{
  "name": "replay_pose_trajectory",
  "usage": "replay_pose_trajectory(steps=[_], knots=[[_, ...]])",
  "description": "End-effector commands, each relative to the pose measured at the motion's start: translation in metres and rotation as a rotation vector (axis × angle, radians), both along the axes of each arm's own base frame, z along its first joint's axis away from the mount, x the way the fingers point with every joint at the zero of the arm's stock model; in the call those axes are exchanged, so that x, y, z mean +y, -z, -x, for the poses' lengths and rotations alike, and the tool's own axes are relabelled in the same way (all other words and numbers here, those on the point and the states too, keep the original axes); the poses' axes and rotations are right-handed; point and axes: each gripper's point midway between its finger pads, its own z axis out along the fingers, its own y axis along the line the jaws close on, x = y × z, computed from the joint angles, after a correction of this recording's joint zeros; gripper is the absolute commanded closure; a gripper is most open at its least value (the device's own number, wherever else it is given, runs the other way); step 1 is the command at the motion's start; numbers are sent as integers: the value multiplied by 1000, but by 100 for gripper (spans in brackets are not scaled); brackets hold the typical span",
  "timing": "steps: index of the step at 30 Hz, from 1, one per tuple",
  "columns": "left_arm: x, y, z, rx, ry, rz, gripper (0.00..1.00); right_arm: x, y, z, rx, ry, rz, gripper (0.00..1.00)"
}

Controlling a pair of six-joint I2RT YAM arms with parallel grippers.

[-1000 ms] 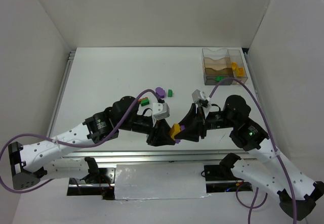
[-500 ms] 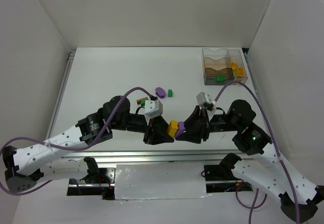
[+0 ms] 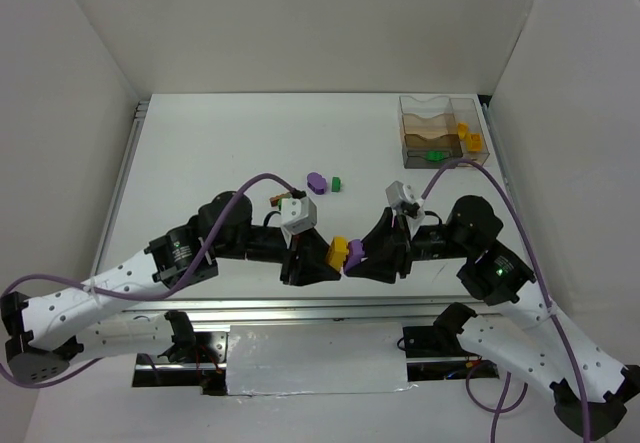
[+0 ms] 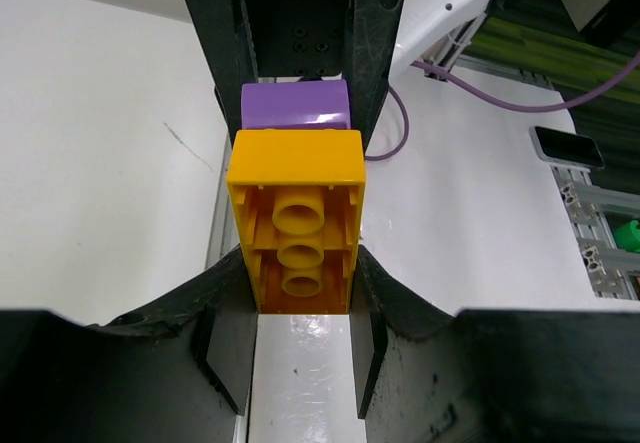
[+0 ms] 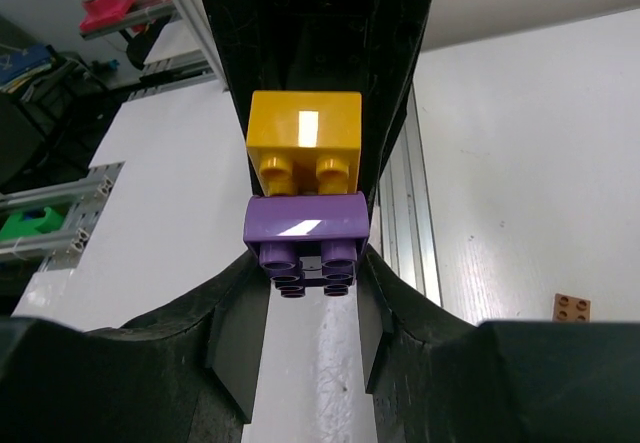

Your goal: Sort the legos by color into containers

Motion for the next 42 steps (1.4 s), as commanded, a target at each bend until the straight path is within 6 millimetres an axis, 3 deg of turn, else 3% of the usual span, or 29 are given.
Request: replay_pose_trajectory(steps=[1, 9, 10, 12, 13, 14, 16, 17, 18, 19, 20, 21, 22, 23, 25, 27, 28, 29, 30, 31, 33, 34, 35, 42], knots=[[9, -25, -3, -59, -43, 79, 100, 1, 2, -12, -17, 43, -3, 100], [20, -26, -17, -50, -145, 62, 100, -6, 8, -31, -8, 138, -9, 100], [22, -27, -23, -47, -183, 59, 100, -8, 13, -52, 6, 258, 4, 100], [30, -25, -45, -24, -327, 26, 100, -16, 18, -76, 32, 399, 7, 100], [33, -21, -54, -12, -388, 0, 100, -26, 20, -104, 43, 562, 1, 100], [39, -27, -64, -6, -452, -6, 100, -31, 24, -118, 57, 638, 8, 100], [57, -4, -88, 36, -637, -119, 100, -49, 31, -153, 114, 836, 14, 100], [69, 7, -92, 76, -710, -187, 100, -66, 40, -184, 152, 990, 51, 100], [78, 15, -98, 91, -772, -231, 100, -77, 46, -202, 182, 1080, 78, 100], [90, 24, -108, 89, -860, -281, 100, -89, 41, -218, 205, 1164, 102, 100], [96, 29, -108, 100, -889, -310, 100, -102, 67, -246, 256, 1276, 194, 100], [102, 35, -108, 99, -900, -337, 100, -114, 75, -263, 292, 1351, 220, 100], [109, 39, -104, 99, -903, -353, 100, -141, 66, -286, 318, 1458, 209, 100], [114, 40, -102, 99, -908, -356, 100, -153, 95, -309, 389, 1510, 281, 100], [129, 43, -94, 100, -913, -352, 100, -189, 112, -349, 498, 1625, 303, 100], [140, 51, -89, 102, -923, -353, 100, -207, 119, -374, 535, 1690, 313, 100], [145, 45, -86, 97, -922, -305, 100, -217, 103, -392, 521, 1729, 289, 100], [147, 61, -83, 97, -908, -328, 100, -224, 126, -407, 563, 1753, 354, 100], [151, 58, -78, 93, -897, -292, 100, -234, 136, -413, 580, 1790, 399, 100], [151, 62, -77, 95, -891, -283, 100, -242, 136, -434, 578, 1816, 401, 100], [154, 66, -74, 112, -893, -278, 100, -254, 143, -449, 572, 1853, 440, 100], [153, 66, -74, 107, -887, -274, 100, -262, 127, -462, 537, 1894, 414, 100], [154, 68, -75, 104, -894, -279, 100, -270, 146, -471, 552, 1910, 464, 100], [148, 91, -81, 108, -897, -404, 100, -289, 160, -513, 504, 1969, 495, 99]])
